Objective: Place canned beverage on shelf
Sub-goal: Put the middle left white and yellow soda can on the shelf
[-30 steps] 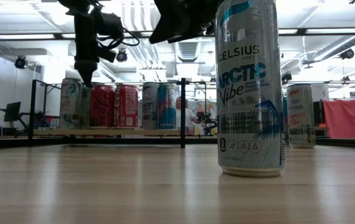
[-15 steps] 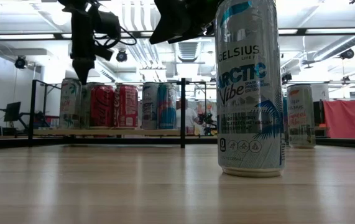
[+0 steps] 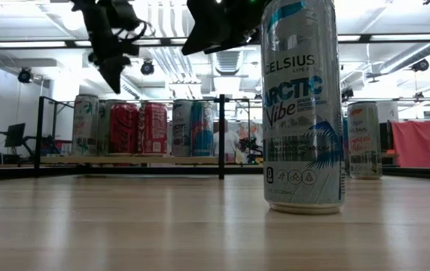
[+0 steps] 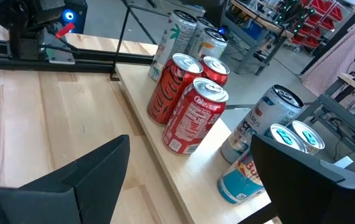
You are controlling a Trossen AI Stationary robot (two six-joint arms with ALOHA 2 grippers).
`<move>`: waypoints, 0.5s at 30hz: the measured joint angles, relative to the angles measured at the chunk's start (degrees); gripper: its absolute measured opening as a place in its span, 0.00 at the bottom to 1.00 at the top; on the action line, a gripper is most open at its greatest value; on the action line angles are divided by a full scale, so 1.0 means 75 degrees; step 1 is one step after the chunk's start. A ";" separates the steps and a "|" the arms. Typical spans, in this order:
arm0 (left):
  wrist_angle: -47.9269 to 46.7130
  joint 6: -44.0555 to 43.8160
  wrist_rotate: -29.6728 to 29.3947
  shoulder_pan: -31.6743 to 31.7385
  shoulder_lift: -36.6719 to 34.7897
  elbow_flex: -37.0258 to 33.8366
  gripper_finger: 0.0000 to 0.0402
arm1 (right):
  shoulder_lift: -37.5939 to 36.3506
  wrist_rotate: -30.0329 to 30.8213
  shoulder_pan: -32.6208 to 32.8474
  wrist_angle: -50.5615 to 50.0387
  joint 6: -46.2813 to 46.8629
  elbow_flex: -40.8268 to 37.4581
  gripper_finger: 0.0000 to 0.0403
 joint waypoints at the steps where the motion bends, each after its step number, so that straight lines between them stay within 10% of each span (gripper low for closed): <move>1: -0.0002 0.0015 0.0193 0.0137 0.0095 -0.0010 0.00 | 0.0000 0.0000 -0.0015 0.0000 0.0000 0.0000 0.81; 15: -0.0313 0.0311 0.0498 0.0411 0.0458 0.0072 0.00 | 0.0000 -0.0023 -0.0078 -0.0003 0.0012 0.0000 0.81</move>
